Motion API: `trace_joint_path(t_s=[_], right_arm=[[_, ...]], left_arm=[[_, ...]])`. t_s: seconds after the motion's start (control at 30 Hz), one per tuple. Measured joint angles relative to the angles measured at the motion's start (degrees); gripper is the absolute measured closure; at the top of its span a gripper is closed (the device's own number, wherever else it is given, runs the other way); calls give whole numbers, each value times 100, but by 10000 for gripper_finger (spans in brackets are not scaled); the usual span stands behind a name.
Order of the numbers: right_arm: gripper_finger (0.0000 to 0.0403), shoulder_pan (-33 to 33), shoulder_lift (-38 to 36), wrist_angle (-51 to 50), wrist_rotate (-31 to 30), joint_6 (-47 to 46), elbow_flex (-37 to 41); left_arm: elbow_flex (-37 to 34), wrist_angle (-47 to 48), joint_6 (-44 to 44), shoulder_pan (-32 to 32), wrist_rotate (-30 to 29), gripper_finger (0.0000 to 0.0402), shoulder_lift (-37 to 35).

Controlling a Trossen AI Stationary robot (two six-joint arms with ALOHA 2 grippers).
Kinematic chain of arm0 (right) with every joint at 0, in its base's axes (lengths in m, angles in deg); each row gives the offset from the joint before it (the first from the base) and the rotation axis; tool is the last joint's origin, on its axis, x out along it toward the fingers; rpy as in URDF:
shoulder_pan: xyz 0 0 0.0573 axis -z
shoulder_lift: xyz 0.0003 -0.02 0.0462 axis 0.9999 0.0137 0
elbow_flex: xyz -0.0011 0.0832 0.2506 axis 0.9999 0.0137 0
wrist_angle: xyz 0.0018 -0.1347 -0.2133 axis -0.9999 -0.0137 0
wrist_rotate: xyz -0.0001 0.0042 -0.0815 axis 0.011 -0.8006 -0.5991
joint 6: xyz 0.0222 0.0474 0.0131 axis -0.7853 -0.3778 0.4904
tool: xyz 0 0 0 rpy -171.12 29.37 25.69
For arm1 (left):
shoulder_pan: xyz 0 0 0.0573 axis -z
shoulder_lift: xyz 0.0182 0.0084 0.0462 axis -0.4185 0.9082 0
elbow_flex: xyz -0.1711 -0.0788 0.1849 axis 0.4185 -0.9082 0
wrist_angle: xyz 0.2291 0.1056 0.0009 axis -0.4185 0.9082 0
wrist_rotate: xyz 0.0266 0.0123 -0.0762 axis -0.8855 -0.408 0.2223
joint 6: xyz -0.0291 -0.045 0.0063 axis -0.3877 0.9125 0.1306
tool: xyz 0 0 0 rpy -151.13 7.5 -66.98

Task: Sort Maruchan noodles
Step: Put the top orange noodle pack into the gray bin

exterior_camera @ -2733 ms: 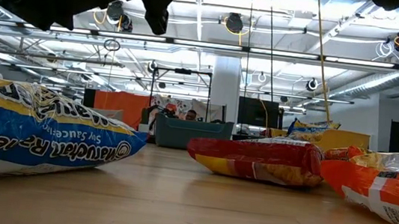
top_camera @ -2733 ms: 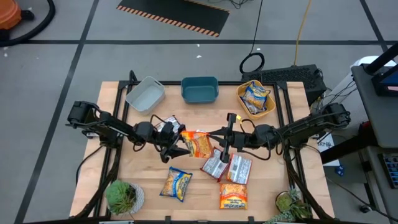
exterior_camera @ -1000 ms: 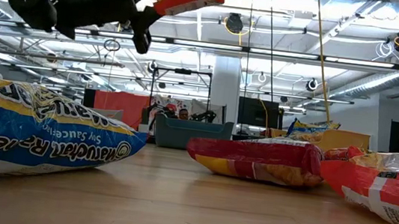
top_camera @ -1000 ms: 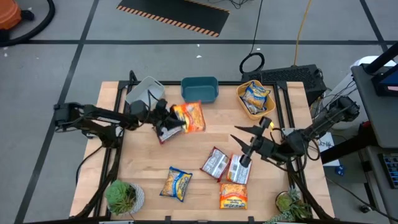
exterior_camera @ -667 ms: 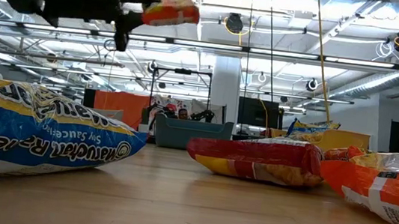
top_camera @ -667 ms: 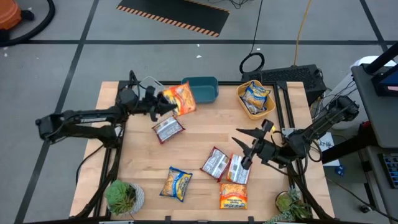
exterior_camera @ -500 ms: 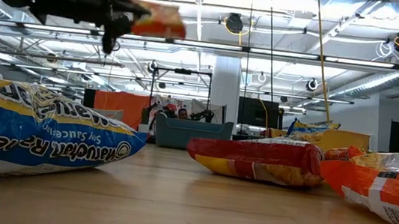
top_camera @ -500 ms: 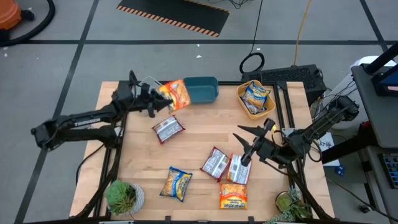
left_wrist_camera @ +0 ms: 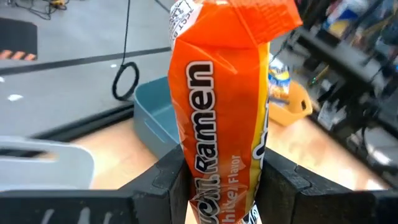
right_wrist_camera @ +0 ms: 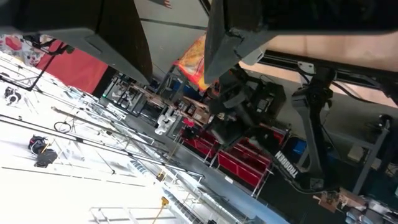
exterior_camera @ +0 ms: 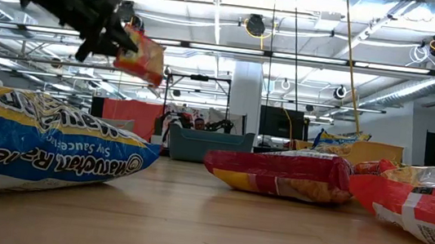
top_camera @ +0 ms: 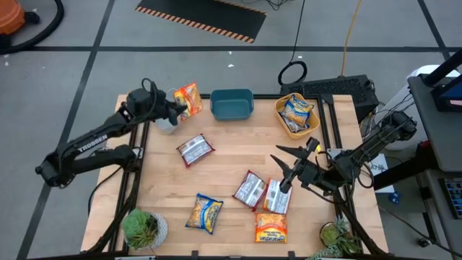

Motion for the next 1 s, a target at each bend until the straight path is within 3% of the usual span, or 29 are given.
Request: trace_joint_path(t_s=[0.13,0.27,0.43,0.67,1.0], right_arm=[[261,0,0,6,2,7,-2],[261,0,0,92,9,74,-2],[261,0,0,129,20,125,-2],[261,-16,0,127,20,136,-2],[261,-115,0,122,13,286,-2]], left_arm=[[1115,1481,-795,7,-360,256,179],[2223,3163,-1437,-86,-1086,257,578],[2991,4800,-1855,-437,-1564,257,1239],[3033,5125,-2679,-1015,-1725,257,2215],[3027,5331,-2738,-1060,-2778,256,3092]])
